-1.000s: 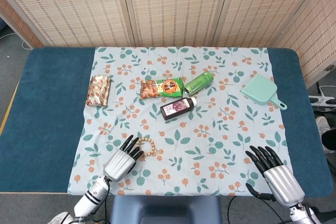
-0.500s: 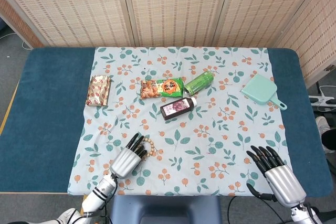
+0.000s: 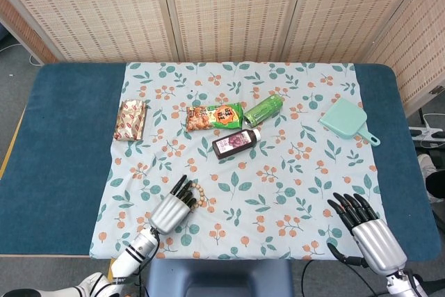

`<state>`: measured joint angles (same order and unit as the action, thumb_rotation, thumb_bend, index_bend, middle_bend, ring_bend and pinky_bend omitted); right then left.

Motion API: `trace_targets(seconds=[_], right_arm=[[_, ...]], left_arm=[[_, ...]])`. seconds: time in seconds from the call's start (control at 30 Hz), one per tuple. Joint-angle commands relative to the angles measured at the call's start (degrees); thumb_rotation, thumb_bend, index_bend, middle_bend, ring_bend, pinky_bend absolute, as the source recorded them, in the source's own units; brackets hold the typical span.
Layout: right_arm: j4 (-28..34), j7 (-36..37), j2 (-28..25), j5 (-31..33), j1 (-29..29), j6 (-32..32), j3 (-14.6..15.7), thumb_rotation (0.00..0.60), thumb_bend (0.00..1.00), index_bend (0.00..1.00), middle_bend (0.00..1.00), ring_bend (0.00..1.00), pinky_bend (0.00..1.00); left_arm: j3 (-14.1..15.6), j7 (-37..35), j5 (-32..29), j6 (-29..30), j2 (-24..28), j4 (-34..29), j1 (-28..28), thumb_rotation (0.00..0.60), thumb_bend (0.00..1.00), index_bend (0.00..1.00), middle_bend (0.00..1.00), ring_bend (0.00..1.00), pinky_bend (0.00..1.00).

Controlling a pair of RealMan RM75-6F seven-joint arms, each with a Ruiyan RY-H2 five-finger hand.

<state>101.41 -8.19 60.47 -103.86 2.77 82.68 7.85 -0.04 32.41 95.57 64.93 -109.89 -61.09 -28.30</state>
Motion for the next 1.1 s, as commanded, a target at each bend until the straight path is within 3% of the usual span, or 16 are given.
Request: trace_targets(seconds=[0.03, 0.3, 0.9, 1.1], right_arm=[[0.03, 0.0, 0.0, -0.1, 0.06, -0.19, 0.13, 0.274, 0.3, 0.0, 0.0, 0.0, 0.0], [0.16, 0.48, -0.28, -0.76, -0.04, 0.18, 0.44, 0.274, 0.3, 0.0, 0.0, 0.0, 0.0], [-0.05, 1.14, -0.52, -1.09, -0.13, 0.74, 0.41, 0.273, 0.3, 0.0, 0.0, 0.0, 0.0], [-0.03, 1.09, -0.5, -1.11, -0.14, 0.73, 0.43, 0.273, 0.3, 0.0, 0.0, 0.0, 0.0]], left_arm=[[-1.37, 4.36, -2.52, -3.67, 3.24, -6.27, -1.64, 0.6, 0.46, 0.44, 0.5, 0.13, 0.0], [-4.73, 12.88, -10.05, -10.32, 8.25, -16.73, -4.41, 0.6, 0.44, 0.44, 0.51, 0.15, 0.0], [-4.96, 28.4, -21.47, -11.83, 8.88, -20.26, -7.33, 0.6, 0.44, 0.45, 0.52, 0.15, 0.0], [-4.76, 31.07, -22.97, -11.35, 9.21, -21.0, -7.79, 0.6, 0.47, 0.55, 0.61, 0.2, 0.0]])
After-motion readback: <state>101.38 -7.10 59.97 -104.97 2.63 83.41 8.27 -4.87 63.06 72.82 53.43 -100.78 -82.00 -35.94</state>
